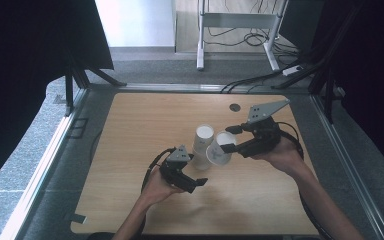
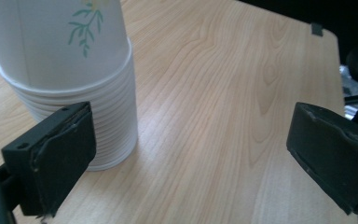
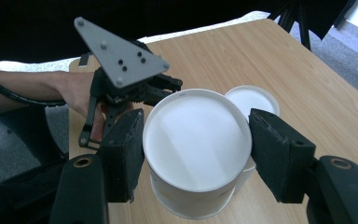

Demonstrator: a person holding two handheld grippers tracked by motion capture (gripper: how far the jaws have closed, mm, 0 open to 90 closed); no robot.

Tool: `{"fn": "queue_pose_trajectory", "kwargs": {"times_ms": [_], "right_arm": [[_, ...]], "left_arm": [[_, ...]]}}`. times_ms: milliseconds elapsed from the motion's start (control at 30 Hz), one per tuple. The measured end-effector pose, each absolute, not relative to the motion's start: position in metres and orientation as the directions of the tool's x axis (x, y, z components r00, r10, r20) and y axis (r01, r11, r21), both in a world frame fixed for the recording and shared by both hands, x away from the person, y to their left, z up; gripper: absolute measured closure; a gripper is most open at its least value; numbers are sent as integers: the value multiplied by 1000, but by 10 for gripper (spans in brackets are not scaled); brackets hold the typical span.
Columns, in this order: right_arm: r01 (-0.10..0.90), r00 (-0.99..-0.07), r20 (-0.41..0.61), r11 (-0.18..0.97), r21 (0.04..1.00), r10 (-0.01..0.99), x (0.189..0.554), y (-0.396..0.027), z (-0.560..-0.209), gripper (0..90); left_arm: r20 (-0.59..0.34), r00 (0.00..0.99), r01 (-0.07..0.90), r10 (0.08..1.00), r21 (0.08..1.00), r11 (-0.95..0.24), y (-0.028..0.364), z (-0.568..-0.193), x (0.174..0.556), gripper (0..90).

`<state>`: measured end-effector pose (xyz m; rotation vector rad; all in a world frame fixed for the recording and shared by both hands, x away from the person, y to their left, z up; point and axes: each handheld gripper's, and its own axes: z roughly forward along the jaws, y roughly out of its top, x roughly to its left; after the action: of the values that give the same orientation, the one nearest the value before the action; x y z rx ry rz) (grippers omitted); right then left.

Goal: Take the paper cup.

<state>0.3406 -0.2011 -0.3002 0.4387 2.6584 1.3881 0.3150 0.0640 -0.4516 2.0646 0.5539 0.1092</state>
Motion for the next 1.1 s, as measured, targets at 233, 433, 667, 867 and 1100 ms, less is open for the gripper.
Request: {"fn": "queue_pose_trajectory", "kwargs": {"times_ms": [233,433,667,867,1100], "right_arm": [[213,-954,58,525,824,296,336,-203,-316,380],[216,-957,84,487,846,278,329,-207,-338,380],[221,-958,111,435,873,264,323,-212,-358,380],[236,-958,141,411,881,250,320,-212,-373,380],[235,-962,151,408,882,228,317,-207,-381,381]], "left_arm": [[-129,904,318,408,840,-439,65,-453,309,5],[-107,919,280,379,855,-436,63,-453,303,17],[-104,929,255,354,873,-415,61,-454,301,32],[-96,939,234,330,882,-409,56,-456,299,42],[-98,950,222,296,880,-421,47,-462,299,65]]}}
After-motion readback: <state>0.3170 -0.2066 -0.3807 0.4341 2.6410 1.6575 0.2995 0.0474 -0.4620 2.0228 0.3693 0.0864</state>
